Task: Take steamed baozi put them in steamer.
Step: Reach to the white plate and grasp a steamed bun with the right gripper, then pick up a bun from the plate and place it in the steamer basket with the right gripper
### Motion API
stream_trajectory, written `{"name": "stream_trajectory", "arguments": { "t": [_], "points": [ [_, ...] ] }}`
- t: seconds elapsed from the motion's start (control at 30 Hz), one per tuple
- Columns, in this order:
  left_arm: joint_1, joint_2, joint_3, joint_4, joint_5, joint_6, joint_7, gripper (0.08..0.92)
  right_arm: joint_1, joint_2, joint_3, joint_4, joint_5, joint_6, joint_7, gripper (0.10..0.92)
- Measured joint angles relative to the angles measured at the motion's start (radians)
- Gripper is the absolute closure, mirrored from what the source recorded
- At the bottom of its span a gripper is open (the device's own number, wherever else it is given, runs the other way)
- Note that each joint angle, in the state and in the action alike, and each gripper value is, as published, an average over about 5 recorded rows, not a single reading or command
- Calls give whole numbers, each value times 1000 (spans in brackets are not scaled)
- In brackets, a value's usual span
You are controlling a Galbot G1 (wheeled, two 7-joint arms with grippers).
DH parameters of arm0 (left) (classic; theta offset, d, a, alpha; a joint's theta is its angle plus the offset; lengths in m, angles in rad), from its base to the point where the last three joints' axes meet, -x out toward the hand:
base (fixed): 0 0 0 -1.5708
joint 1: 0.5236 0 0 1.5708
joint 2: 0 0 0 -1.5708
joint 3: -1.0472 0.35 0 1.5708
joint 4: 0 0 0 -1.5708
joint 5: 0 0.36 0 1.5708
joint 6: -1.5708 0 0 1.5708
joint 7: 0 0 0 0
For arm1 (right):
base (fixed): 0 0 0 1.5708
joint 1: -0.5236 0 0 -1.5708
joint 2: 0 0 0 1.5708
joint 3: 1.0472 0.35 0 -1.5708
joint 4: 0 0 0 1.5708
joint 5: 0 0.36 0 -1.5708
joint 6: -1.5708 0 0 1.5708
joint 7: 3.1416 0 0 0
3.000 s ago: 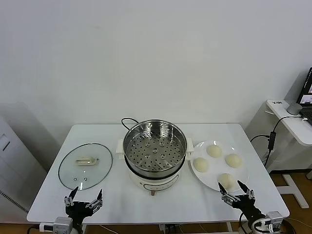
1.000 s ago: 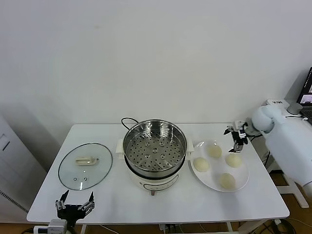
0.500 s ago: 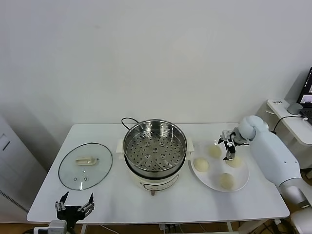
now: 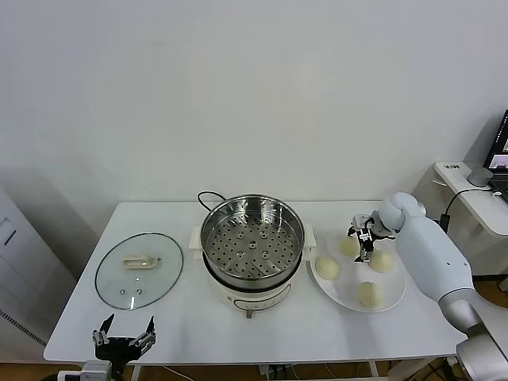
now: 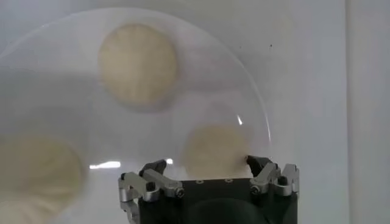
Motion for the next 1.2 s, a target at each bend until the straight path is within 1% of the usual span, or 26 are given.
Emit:
{"name": "stream_trajectory", "arguments": {
  "t": [0.5,0.6,0.83,0.93,1.03,1.2],
  "points": [
    [2,1,12,5,1,-5,-3,177,2,15,1,-15,-16,-7,9,211],
    [4,2,12,5,1,-6,-3,177,1,15,3,-16,-18,-13,10,268],
    [2,1,12,6,1,-7,-3,177,2,13,8,-18,-17,-28,15,474],
    [2,1,11,9,1,-7,-5,177,6,8,11,-15,-10,-32,11,543],
    [1,-1,13,10,3,-8,-7,177,16,0,8,-5,6,-39,3,571],
    [-3,-5,23,9,12,-8,-11,177,53,-31,-31,35,79,-60,-24,575]
  ]
}}
